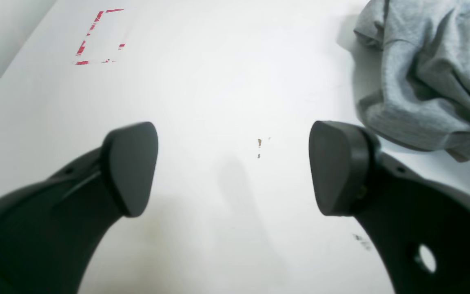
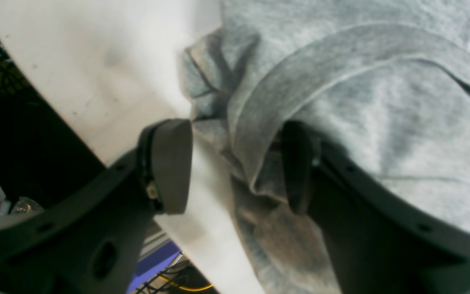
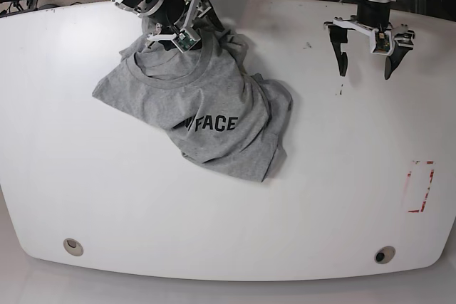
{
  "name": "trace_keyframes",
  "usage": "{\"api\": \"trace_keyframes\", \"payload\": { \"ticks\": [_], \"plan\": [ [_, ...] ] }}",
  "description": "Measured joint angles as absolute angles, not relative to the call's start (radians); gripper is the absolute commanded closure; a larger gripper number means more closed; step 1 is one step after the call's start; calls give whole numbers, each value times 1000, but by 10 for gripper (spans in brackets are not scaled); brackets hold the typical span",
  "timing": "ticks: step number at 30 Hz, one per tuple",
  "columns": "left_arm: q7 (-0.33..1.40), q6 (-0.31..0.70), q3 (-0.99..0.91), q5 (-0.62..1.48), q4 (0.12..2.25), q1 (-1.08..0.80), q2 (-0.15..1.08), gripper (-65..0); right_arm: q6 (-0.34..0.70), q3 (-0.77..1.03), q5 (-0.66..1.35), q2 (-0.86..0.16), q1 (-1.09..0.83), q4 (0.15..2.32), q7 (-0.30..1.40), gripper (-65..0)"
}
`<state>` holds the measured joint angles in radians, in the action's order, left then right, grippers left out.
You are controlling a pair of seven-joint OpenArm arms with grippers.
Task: Fold the T-shirt properly
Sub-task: 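Lower the right gripper onto the shirt's collar area and pinch it, then lower the left gripper onto the shirt fabric and pinch it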
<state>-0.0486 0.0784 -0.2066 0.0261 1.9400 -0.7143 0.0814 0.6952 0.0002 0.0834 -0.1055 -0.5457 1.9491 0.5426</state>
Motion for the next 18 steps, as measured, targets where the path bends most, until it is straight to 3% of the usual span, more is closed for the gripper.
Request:
{"api": "trace_keyframes", "payload": {
  "ticks": [8, 15, 18],
  "plan": [
    [-49, 78, -207, 26, 1940, -714, 81, -544, 696, 1, 83, -105, -536, 1880, 539, -312],
    [-49, 78, -207, 26, 1940, -714, 81, -544, 696, 1, 83, -99, -527, 1880, 535, -44],
    [-49, 78, -207, 26, 1940, -714, 81, -544, 696, 3, 83, -100, -528, 1880, 536, 0]
  ]
}}
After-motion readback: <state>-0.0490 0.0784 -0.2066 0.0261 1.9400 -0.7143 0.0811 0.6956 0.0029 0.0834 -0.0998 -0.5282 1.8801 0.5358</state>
